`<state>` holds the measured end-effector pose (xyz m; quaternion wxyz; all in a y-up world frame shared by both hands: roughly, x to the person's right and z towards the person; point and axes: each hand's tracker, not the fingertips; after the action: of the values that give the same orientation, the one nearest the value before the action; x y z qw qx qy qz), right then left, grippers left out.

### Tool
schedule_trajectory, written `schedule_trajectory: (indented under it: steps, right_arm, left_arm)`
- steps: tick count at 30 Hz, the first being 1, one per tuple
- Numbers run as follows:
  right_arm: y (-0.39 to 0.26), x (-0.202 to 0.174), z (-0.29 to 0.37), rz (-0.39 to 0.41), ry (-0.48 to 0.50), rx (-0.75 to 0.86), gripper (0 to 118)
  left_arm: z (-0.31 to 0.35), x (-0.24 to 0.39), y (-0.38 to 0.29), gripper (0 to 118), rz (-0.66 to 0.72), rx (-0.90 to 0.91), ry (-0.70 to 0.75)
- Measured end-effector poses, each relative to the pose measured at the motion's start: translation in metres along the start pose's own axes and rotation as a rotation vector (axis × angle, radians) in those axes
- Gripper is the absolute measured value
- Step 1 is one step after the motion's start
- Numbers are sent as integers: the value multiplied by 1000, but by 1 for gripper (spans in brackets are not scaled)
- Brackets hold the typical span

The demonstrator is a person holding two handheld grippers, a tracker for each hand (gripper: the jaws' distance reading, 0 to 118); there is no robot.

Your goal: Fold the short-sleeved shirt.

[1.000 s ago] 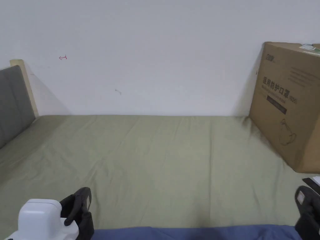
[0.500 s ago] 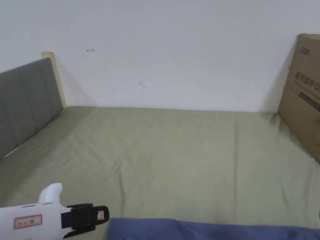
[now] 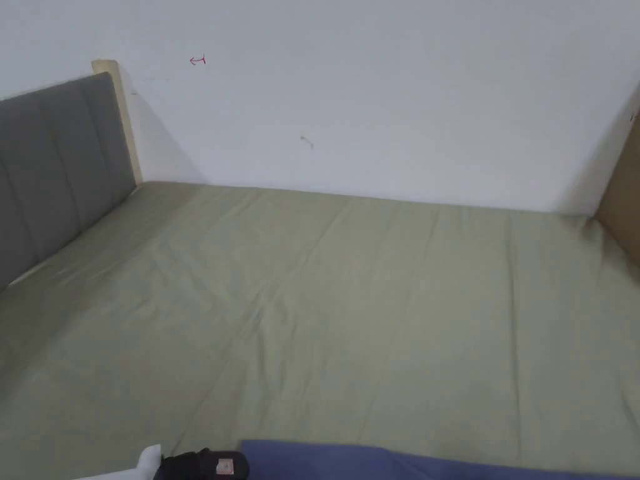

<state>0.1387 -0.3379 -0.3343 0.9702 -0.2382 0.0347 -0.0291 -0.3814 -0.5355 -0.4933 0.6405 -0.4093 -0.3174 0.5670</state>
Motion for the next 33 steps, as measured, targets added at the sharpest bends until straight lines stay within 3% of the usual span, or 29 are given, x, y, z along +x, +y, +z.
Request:
schedule_trajectory:
  steps: [2,4,5,6,7,8,9,10,12,18,22,23,25,31,32,33]
  right_arm:
    - [-4,-7,-12,10,-21,-37,0]
    - [-8,-6,-22,-19,-11,-64,0]
    - [-10,-6,-26,-44,5,-78,0]
    - [-11,-7,-28,-59,13,-84,0]
    - [-13,-9,-30,-64,14,-85,0]
    - [-13,-9,-31,-65,16,-89,0]
    - [-14,-10,-32,-64,17,-94,0]
    - [-14,-11,-32,-58,17,-100,0]
    - [-14,-10,-31,-49,19,-107,0]
    - [-7,0,-17,-36,35,-77,0]
    - [-7,9,-6,-28,38,-40,0]
    - [-8,10,-2,-26,34,-38,0]
    - [-9,14,3,-30,48,-37,0]
    - [-3,31,24,-43,52,0,0]
    - [-1,35,28,-64,51,7,0]
    - [1,39,29,-97,68,0,0]
  left_arm:
    - [-31,0,6,118,52,-20,-60]
    - [-56,10,7,116,-22,-49,13]
    - [-69,17,6,108,-60,-60,62]
    - [-76,21,5,60,-103,-60,116]
    - [-86,23,4,2,-154,-31,250]
    - [-105,19,4,3,-170,-28,438]
    - [-70,17,-25,3,-138,-26,557]
    - [-63,28,-28,3,-70,30,312]
    - [-72,44,-29,3,-122,-6,411]
    - [-41,104,-30,3,-468,-37,781]
    - [-21,139,-51,3,-844,20,1261]
    - [-24,140,-56,3,-873,20,1361]
    - [-33,143,-66,3,-821,3,1327]
    - [-116,163,-97,5,-604,-102,882]
    - [-137,162,-101,10,-598,-136,821]
    - [-160,164,-110,43,-604,-160,783]
